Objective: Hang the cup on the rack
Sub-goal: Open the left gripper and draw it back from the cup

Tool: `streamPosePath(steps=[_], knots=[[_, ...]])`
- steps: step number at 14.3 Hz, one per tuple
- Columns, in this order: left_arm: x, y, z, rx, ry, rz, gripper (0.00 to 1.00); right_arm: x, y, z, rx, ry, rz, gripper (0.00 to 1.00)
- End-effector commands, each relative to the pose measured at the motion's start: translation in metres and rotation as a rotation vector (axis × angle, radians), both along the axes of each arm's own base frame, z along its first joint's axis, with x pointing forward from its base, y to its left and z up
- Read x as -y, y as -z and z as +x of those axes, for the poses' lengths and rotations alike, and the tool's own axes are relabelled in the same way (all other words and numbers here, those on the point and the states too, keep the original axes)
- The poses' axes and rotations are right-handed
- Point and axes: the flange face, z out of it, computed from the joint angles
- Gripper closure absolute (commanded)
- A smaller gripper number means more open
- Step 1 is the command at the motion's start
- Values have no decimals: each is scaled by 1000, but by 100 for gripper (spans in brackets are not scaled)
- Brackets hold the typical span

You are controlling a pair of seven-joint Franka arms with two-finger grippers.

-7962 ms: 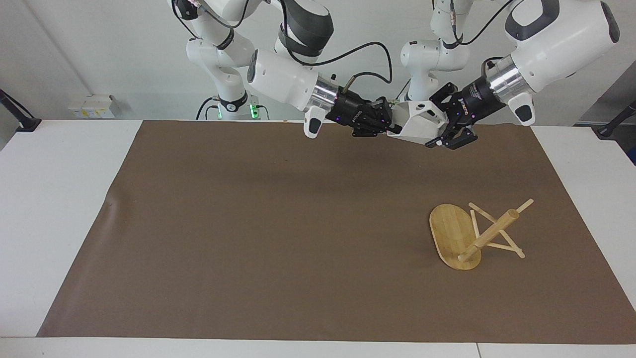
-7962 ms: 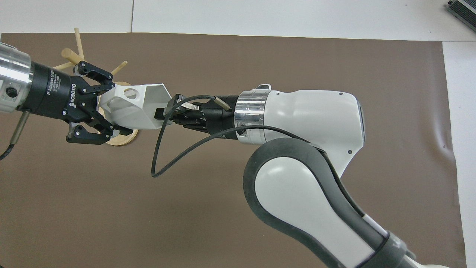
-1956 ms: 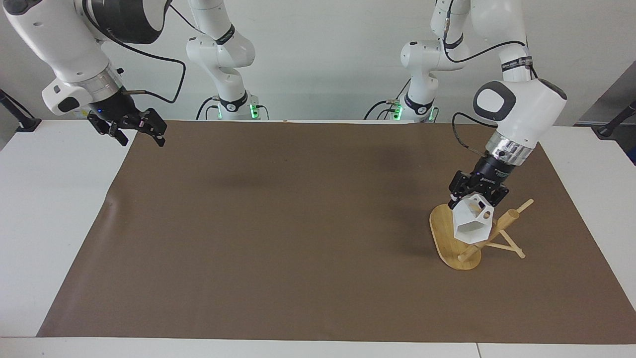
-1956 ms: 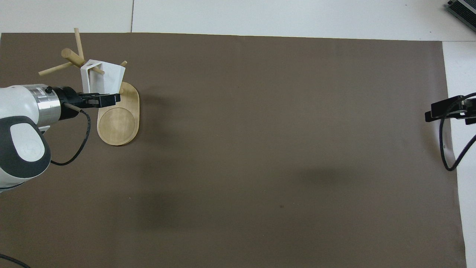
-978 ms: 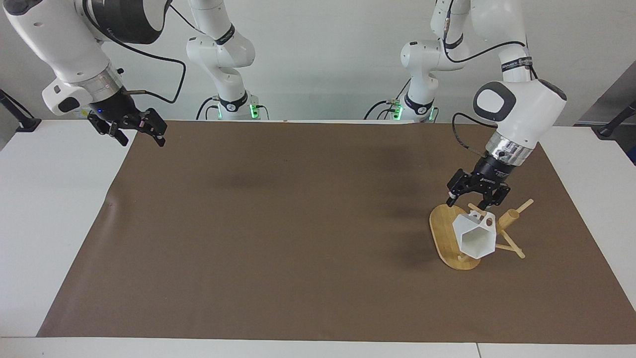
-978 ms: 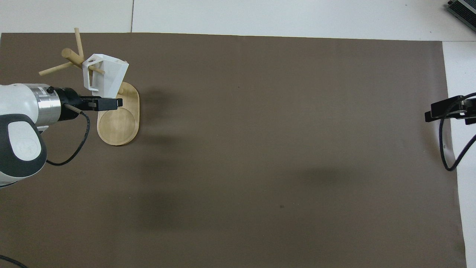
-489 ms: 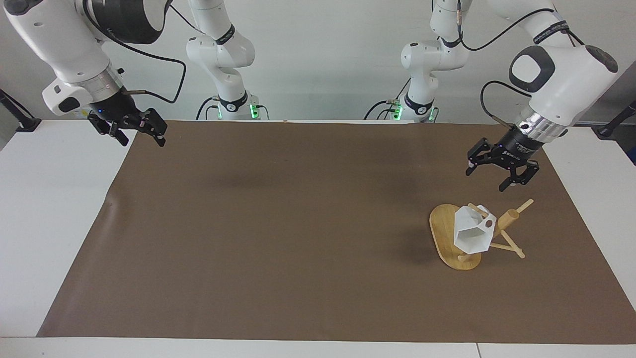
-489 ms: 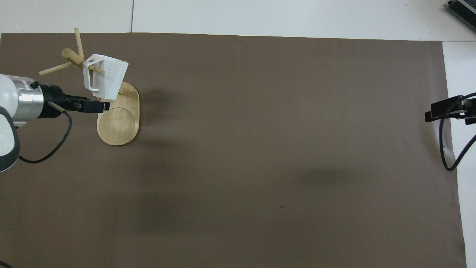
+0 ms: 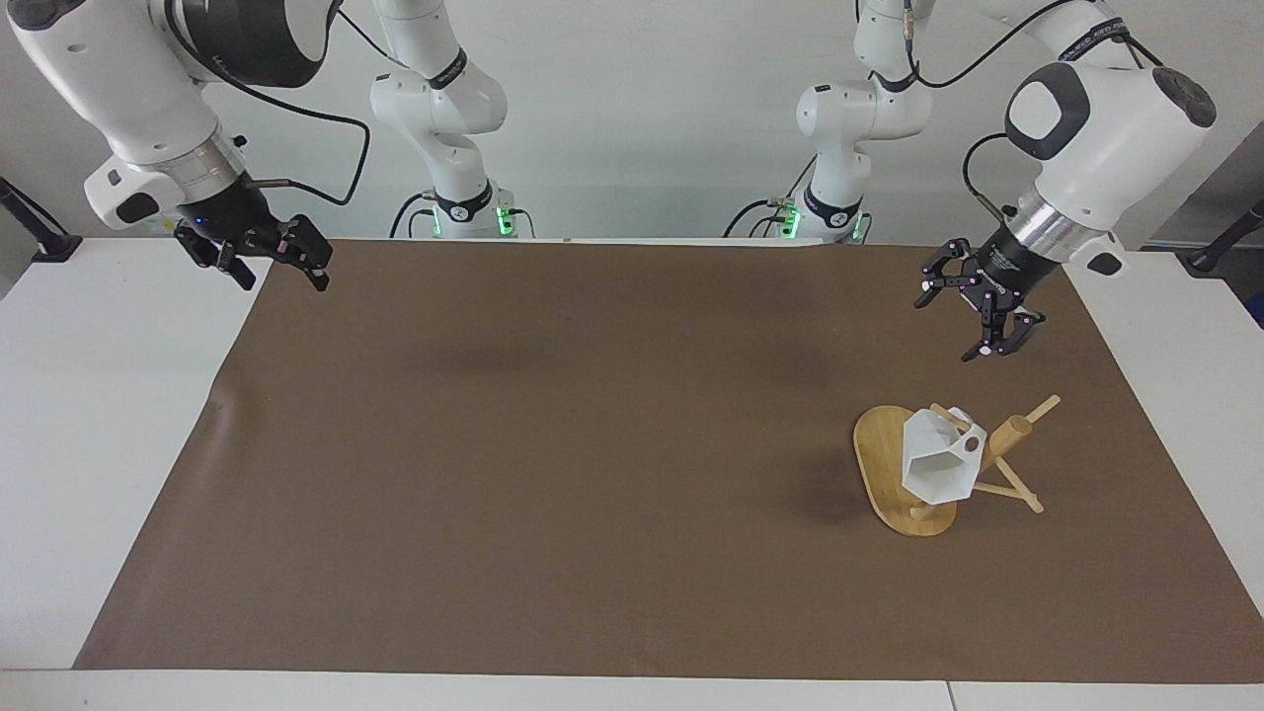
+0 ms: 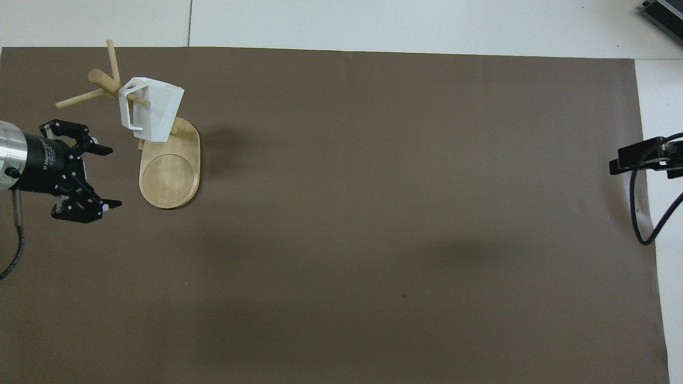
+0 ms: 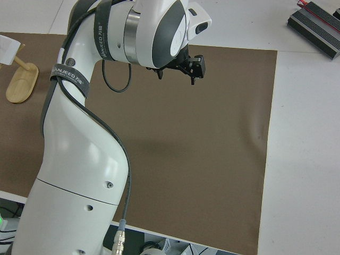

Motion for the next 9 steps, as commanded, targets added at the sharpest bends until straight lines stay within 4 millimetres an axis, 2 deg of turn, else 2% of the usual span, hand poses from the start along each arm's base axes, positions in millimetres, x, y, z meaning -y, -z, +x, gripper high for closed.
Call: streamPosePath(steps=[1, 5, 9], knots=[[-4, -19, -8, 32, 367, 57, 0, -2, -1, -8, -3, 8, -17, 0], [-14, -28, -12, 77, 782, 60, 0, -2, -1, -8, -3, 8, -17, 0], [-12, -39, -14, 107, 1181, 104, 0, -2, -1, -8, -3, 8, -17, 0]])
